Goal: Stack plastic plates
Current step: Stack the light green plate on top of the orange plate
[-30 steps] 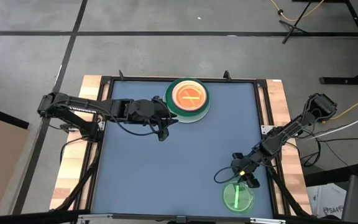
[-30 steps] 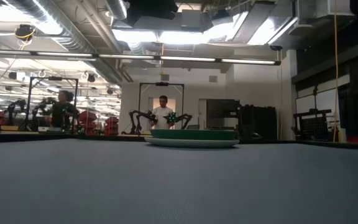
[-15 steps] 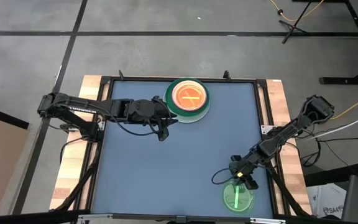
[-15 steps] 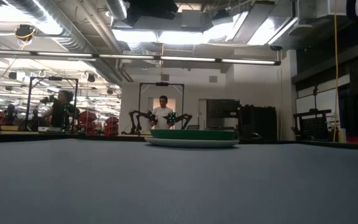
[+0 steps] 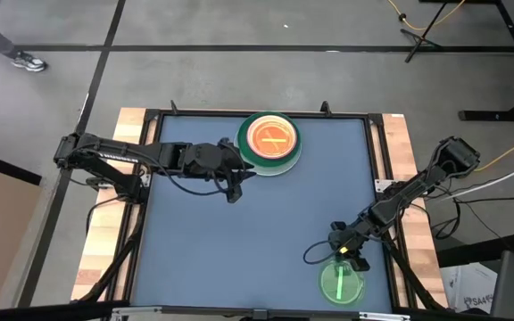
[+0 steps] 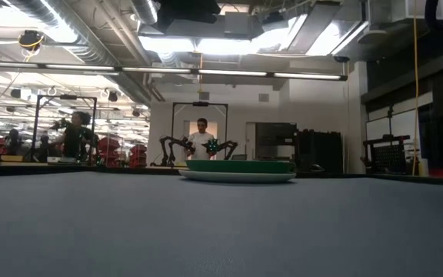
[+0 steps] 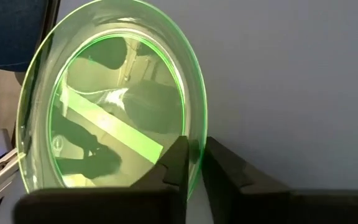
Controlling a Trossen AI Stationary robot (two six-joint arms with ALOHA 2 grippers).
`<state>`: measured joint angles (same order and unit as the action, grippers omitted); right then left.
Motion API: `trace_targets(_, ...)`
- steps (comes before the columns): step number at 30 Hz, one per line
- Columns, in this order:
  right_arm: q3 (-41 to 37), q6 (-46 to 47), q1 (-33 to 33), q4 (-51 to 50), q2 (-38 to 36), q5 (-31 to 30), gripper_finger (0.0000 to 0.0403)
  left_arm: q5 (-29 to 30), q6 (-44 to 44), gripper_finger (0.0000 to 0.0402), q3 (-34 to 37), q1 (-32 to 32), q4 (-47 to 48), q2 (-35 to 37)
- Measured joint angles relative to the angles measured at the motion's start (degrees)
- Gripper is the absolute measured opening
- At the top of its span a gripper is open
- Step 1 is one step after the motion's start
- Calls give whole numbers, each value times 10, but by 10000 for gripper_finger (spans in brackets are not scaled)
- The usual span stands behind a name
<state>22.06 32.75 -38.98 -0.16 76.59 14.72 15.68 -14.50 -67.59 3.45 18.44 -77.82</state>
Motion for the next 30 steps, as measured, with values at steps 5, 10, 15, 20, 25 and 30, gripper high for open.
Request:
trace_targets(5, 0, 0, 0, 2, 0, -2, 5, -1, 1, 94, 0, 11, 1, 12)
trace_targets(10, 0, 0, 0, 2, 0, -2, 9, -2, 1, 94, 0, 28, 8, 45)
trace_targets(15, 0, 0, 0, 3, -1, -2, 4, 3, 1, 94, 0, 47, 47, 86)
trace_targets(20, 13, 0, 0, 1, 0, -1, 1, 43, 14, 94, 0, 68, 98, 118)
trace_targets(25, 31, 0, 0, 1, 0, -1, 1, 73, 39, 94, 0, 85, 129, 141)
trace_targets(30, 47, 0, 0, 0, 0, -2, 1, 72, 61, 94, 29, 94, 117, 164)
